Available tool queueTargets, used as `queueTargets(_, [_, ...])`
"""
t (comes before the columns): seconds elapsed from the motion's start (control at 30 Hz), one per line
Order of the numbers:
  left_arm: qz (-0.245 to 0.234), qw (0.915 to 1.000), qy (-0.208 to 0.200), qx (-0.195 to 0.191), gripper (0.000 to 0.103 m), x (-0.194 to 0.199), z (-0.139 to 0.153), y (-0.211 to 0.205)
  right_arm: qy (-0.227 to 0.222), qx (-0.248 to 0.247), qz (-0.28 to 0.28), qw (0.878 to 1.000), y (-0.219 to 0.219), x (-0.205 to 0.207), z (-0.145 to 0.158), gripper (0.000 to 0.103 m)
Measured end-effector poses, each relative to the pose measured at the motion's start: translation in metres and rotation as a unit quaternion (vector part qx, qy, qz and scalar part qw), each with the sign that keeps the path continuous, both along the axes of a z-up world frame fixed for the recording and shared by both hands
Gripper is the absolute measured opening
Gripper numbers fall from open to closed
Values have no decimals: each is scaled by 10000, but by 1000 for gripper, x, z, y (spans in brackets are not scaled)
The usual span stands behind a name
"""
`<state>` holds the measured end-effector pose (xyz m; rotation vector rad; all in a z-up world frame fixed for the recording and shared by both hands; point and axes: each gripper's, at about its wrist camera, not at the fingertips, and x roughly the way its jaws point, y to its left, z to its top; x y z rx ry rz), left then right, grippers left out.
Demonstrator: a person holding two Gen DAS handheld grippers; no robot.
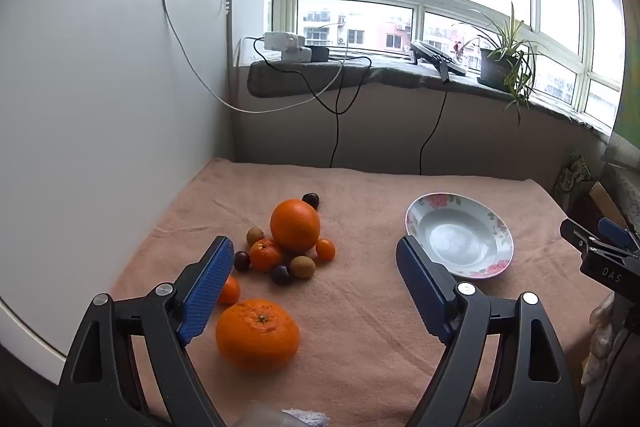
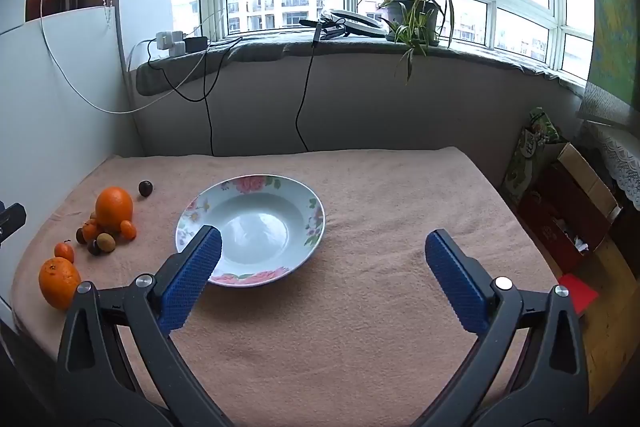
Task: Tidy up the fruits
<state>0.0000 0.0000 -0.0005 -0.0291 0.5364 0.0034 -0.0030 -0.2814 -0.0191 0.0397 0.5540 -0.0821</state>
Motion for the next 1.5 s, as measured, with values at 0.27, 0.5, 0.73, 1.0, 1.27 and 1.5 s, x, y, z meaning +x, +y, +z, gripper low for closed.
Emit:
queueTargets(0.27, [-24,9999,84,-132,84,6,-4,2,63,-66,-22,10000,4,4,-1,103])
queueTargets(0.5, [0,9997,121,-213,84,7,-6,7,136,47,10,9999,3,5,-3,103])
queueTargets(0.73, [12,9997,120,-218,84,8,-6,9,166,28,3,9999,4,8,-2,103])
queueTargets(1.0, [1,9996,139,-227,84,9,-7,7,195,59,-13,9998,4,9,-3,103])
queueTargets(1.27, [13,9997,134,-202,84,7,-6,4,241,103,28,9997,4,10,-4,103])
queueTargets(1.5, [14,9997,134,-211,84,7,-5,4,222,103,21,9997,5,9,-4,103])
